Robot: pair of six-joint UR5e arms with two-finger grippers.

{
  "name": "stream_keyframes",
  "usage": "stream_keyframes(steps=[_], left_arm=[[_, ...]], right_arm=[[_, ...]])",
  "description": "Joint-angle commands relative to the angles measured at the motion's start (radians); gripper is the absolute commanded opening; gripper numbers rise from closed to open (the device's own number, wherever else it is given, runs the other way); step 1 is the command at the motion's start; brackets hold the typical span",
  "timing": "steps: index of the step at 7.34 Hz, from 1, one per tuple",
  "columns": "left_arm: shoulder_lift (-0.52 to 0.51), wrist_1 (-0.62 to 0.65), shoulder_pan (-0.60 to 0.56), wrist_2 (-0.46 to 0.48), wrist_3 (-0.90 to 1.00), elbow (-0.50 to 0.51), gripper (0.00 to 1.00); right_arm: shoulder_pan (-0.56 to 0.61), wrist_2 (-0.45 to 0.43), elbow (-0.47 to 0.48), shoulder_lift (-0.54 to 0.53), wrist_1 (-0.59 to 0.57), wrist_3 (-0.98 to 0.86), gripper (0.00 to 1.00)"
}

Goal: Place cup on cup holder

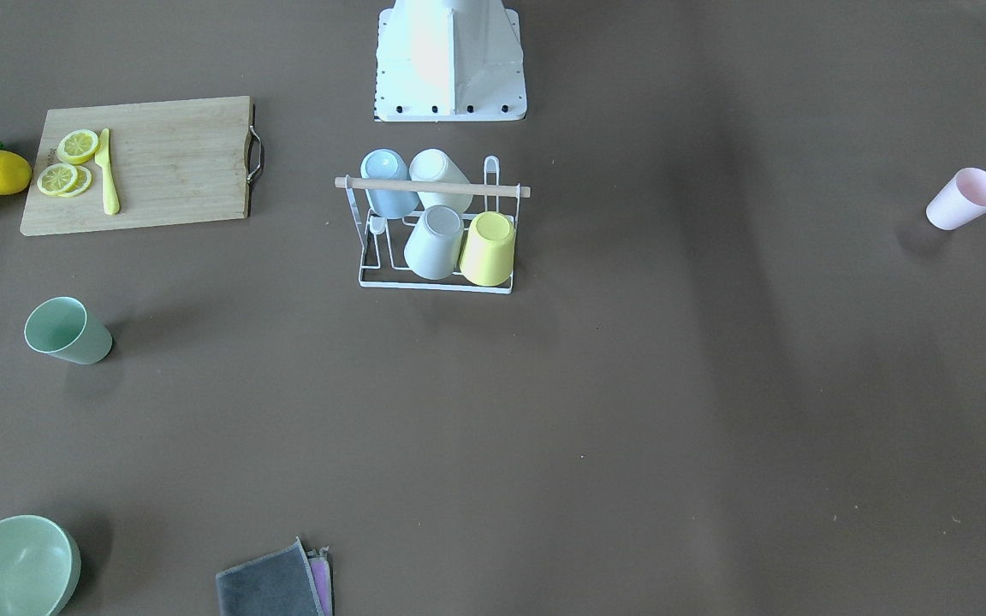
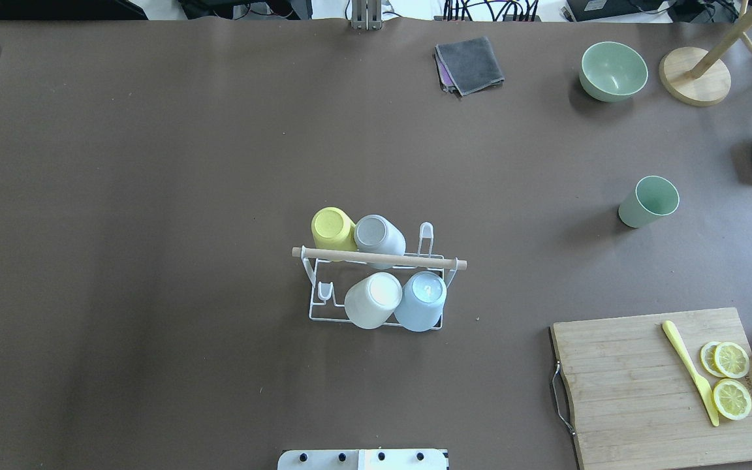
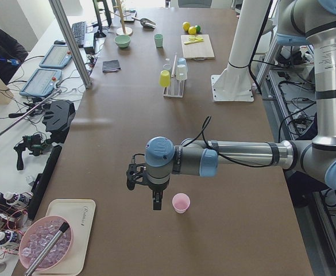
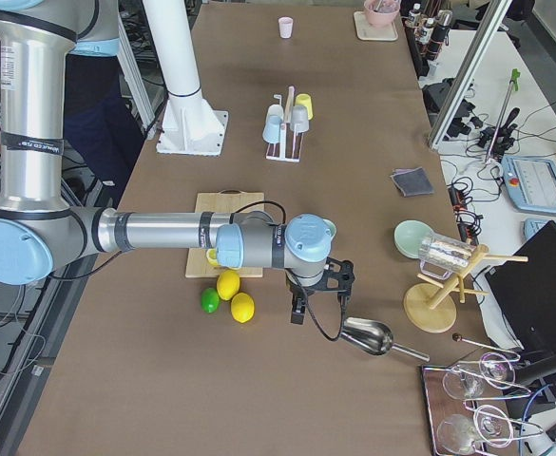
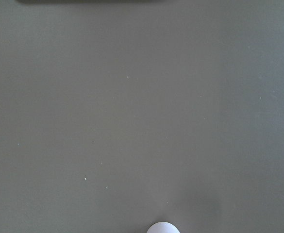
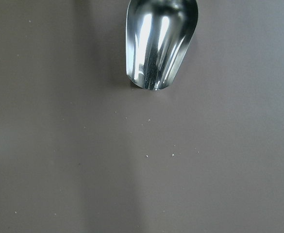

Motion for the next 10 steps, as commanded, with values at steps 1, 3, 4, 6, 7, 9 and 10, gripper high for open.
stream_keyframes(steps=[1, 3, 4, 6, 7, 9, 10], left_arm=[[0.028, -0.107, 0.001, -0.004, -0.008, 0.004, 0.99], [0.006, -0.111, 0.015, 0.002, 0.004, -0.007, 0.99], [-0.025, -0.108, 0.069, 0.007, 0.003, -0.014, 0.99], [-0.057, -0.107, 0.175, 0.100, 0.003, -0.060, 0.99], [-0.054, -0.102, 0.247, 0.172, 0.003, -0.086, 0.99], [-0.053, -0.096, 0.365, 0.249, 0.003, -0.085, 0.99], [-0.044, -0.095, 0.421, 0.301, 0.003, -0.086, 0.99]], right_arm=[[0.000, 0.000, 0.000, 0.000, 0.000, 0.000, 1.00], [0.000, 0.000, 0.000, -0.002, 0.000, -0.002, 1.00], [0.000, 0.000, -0.002, 0.000, 0.000, -0.002, 1.00], [0.000, 0.000, 0.000, -0.002, 0.000, -0.002, 1.00], [0.000, 0.000, 0.000, -0.002, 0.000, -0.003, 1.00], [0.000, 0.000, 0.003, 0.000, 0.000, -0.003, 1.00], [0.000, 0.000, 0.007, 0.000, 0.000, -0.003, 1.00]])
